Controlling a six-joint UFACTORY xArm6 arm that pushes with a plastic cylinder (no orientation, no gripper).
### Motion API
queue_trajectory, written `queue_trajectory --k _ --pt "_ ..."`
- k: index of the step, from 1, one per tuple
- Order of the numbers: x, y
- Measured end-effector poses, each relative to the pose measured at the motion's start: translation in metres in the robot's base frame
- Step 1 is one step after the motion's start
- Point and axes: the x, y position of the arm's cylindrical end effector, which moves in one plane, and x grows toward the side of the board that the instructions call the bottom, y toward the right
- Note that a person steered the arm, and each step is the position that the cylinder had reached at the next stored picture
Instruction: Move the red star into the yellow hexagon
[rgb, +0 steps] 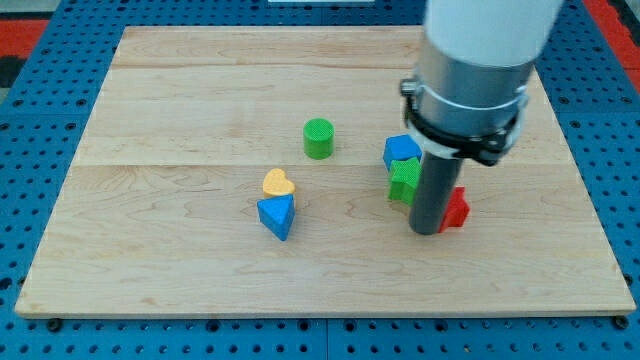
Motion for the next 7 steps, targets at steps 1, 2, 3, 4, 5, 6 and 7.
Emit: queue_trajectory --k 1,2,3,4,5,6,7 --pt "0.006 0.016" --pt "0.012 0.032" --pt "0.009 0.035" --pt "-0.015 0.035" --pt "-0.047 0.035" --pt "-0.081 0.037" --pt "-0.102 0.042"
